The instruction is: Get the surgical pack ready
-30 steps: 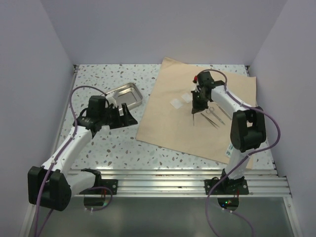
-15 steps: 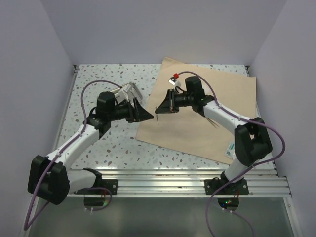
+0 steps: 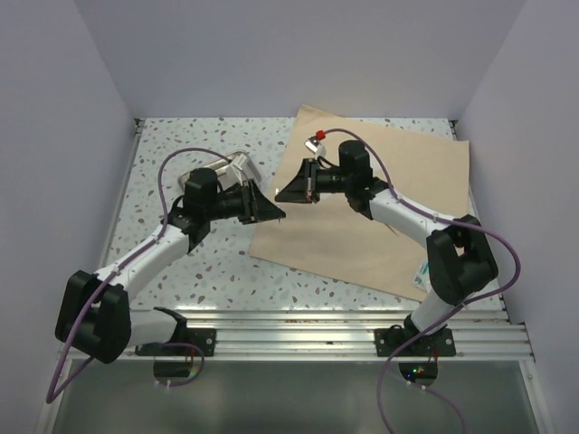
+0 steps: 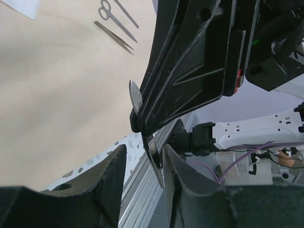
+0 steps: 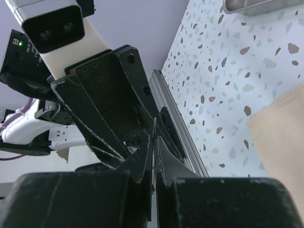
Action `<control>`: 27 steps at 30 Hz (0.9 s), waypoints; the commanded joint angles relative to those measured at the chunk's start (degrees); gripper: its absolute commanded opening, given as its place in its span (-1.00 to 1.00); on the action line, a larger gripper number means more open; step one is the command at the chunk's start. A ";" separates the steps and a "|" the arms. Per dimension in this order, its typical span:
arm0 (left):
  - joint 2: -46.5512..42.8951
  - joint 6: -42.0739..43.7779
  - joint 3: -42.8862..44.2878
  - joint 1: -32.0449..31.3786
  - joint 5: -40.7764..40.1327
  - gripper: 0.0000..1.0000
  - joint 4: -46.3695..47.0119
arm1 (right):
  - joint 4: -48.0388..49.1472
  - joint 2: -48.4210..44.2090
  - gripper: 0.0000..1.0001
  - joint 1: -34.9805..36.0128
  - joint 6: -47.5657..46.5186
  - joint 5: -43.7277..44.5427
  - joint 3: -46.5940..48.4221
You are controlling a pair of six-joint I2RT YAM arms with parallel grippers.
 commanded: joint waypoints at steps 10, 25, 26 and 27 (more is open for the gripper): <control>0.37 6.90 4.15 -0.24 -6.19 -1.00 -8.23 | -28.37 -1.58 0.21 0.73 -11.15 10.86 7.03; 27.61 52.13 34.82 -0.24 -63.69 -1.00 -38.50 | -63.43 -12.99 0.71 -8.85 -26.84 26.99 6.99; 28.75 53.93 35.79 -0.24 -64.66 -1.00 -37.62 | -63.52 -14.39 0.70 -8.85 -26.83 26.81 4.36; 31.02 55.34 37.10 -0.24 -67.10 -1.00 -37.78 | -63.96 -14.84 0.70 -8.85 -27.01 26.98 3.64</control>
